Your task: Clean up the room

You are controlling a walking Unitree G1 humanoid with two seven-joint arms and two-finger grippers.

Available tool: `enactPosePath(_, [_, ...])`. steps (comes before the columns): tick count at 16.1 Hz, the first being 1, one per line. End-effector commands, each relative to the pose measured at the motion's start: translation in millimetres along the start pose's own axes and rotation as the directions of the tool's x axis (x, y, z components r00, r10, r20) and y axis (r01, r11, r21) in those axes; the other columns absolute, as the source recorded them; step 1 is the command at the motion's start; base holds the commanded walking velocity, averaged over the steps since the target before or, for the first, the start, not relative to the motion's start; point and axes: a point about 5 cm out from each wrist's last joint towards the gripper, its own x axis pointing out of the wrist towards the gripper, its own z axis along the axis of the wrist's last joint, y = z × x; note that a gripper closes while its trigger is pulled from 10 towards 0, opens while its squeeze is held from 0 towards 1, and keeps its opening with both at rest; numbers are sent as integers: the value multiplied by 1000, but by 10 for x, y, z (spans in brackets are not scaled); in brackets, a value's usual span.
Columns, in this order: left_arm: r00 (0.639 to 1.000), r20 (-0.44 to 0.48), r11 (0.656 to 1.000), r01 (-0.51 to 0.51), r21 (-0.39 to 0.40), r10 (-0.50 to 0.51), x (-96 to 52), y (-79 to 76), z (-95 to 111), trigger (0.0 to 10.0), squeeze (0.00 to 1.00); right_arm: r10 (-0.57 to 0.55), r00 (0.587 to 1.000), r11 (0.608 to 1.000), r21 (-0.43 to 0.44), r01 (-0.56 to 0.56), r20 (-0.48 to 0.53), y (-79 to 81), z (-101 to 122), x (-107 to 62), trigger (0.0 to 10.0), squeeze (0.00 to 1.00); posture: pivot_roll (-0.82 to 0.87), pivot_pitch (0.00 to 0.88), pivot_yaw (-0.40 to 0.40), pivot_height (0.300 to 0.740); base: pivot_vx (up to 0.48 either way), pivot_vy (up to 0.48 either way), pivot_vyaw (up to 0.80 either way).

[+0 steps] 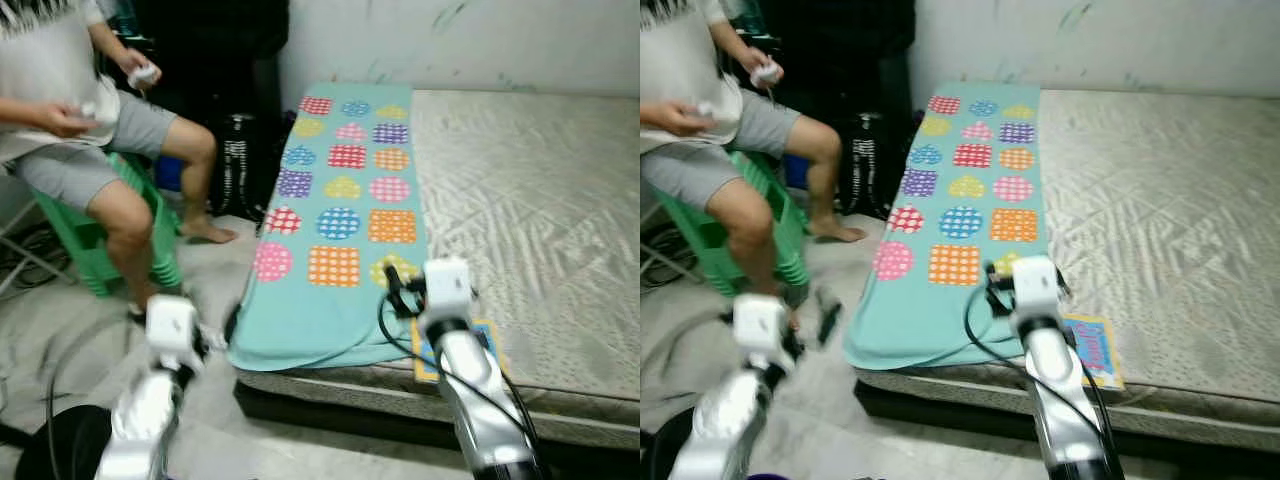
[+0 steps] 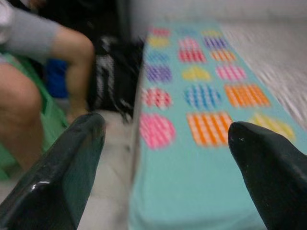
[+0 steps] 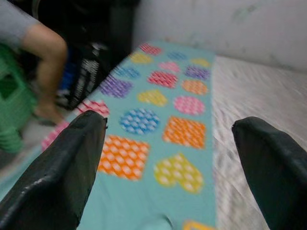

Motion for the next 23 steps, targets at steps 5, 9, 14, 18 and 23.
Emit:
enactPosePath(5, [995,75,998,-62,7,61,366,44,203,10000,0,78,997,991,-106,-78,-9,64,-13,252,10000,0,-8,0,44,740,0,0,0])
enactPosePath(9, [991,78,994,-107,-33,109,556,68,208,10000,0,75,994,981,-172,-88,-79,132,-23,427,10000,0,8,0,49,740,0,0,0])
enactPosePath(14, [989,79,991,-117,-65,122,477,-30,63,10000,0,86,988,975,-193,-111,-130,8,-184,346,10000,0,3,0,52,740,0,0,0])
enactPosePath(18, [985,45,982,-161,-100,166,309,-11,-125,10000,0,224,948,938,-216,-273,-226,215,-371,268,10000,0,93,0,-48,740,0,0,0])
enactPosePath(23, [968,44,961,-238,-142,247,149,9,-199,10000,0,326,915,884,-267,-385,-240,284,-354,259,10000,0,91,0,-81,740,0,0,0])
